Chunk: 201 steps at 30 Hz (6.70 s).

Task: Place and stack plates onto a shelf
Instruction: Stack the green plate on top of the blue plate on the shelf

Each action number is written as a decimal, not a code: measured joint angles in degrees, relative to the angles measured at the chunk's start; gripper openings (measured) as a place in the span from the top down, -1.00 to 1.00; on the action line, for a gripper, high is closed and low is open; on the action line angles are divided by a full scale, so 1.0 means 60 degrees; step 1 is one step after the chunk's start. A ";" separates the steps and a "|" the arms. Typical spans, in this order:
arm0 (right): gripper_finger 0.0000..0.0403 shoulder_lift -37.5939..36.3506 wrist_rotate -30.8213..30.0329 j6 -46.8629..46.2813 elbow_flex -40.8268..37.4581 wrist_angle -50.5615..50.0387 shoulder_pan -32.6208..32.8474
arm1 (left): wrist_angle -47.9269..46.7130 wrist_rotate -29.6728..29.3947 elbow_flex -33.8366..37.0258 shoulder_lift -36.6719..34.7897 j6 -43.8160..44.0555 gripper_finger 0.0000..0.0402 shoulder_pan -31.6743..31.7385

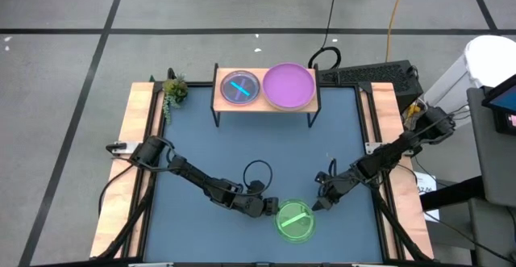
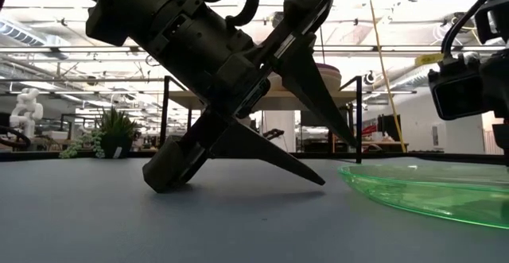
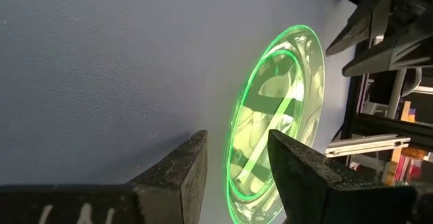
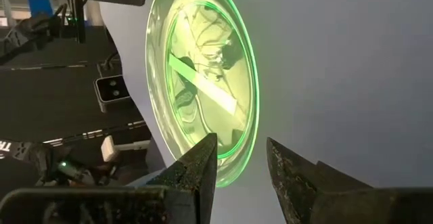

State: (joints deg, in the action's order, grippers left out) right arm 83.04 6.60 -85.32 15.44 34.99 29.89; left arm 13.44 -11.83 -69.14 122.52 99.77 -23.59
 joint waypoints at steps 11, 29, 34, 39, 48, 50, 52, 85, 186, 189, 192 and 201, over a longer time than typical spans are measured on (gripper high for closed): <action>0.45 0.0145 -0.0107 0.0065 0.0912 -0.1783 0.0184 | 0.0072 -0.0003 0.0000 0.0000 0.0006 0.21 0.0000; 0.80 0.0158 -0.0322 -0.0185 0.1742 -0.2621 0.0338 | 0.0167 -0.0026 0.0004 0.0000 0.0066 0.21 0.0000; 0.93 0.0158 -0.0343 -0.0323 0.1756 -0.2730 0.0331 | 0.0463 -0.0001 -0.0019 0.0011 0.0045 0.21 -0.0007; 0.99 0.0147 -0.0357 -0.0239 0.1756 -0.2876 0.0331 | 0.0533 -0.0001 -0.0011 0.0015 -0.0034 0.21 -0.0007; 1.00 0.0136 -0.0301 -0.0194 0.1734 -0.2992 0.0331 | 0.0620 0.0010 -0.0007 0.0018 -0.0231 0.21 -0.0034; 1.00 0.0136 -0.0112 -0.0183 0.1734 -0.2902 0.0331 | 0.0947 0.0048 -0.0008 0.0041 -0.0351 0.21 -0.0055; 1.00 0.0134 -0.0104 -0.0172 0.1731 -0.2804 0.0331 | 0.1146 0.0138 0.0003 0.0051 -0.0414 0.21 -0.0051; 1.00 0.0129 -0.0532 -0.0132 0.1730 -0.2809 0.0321 | 0.0145 0.0611 -0.0037 0.0004 -0.1034 0.41 -0.0117; 0.30 -0.7973 -0.2834 0.1832 0.1723 -0.8144 -0.1104 | -0.4806 0.0890 -0.0387 -0.6932 -0.6252 1.00 0.3596; 0.50 -0.7957 -0.2836 0.1661 0.1723 -0.7700 -0.1104 | -0.5002 0.1102 -0.0393 -0.7274 -0.6565 1.00 0.4185; 0.71 -0.7931 -0.3059 0.1545 0.1723 -0.7029 -0.1104 | -0.5090 0.1506 -0.0393 -0.7508 -0.6845 1.00 0.4808; 0.99 -0.7432 -0.4659 0.1591 0.2777 -0.6778 -0.1113 | -0.5251 0.2385 -0.0393 -0.7743 -0.7779 1.00 0.6312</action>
State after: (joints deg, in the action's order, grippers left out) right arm 38.44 -21.35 -75.77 32.10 -5.68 23.21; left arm -18.06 2.49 -71.50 76.06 53.10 14.28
